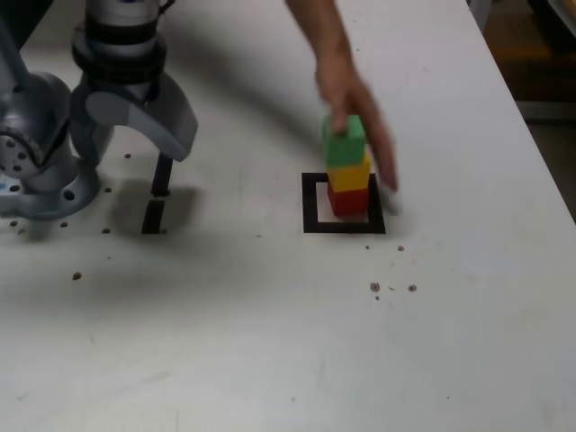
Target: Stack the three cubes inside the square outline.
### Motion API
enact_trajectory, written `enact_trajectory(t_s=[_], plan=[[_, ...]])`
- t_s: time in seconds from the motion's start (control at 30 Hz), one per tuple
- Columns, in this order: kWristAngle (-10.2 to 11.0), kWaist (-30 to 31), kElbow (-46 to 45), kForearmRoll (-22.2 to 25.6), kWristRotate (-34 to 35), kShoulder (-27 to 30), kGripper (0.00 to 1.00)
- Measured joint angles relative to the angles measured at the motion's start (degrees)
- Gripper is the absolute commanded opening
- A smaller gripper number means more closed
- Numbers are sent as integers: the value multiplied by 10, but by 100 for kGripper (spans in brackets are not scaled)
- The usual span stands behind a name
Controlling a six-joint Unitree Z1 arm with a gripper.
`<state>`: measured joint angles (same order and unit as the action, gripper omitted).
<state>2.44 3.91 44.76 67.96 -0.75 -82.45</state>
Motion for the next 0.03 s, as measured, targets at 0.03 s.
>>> enact_trajectory(t_s=[0.03], plan=[[-1, 0, -4, -2, 0, 2, 100]])
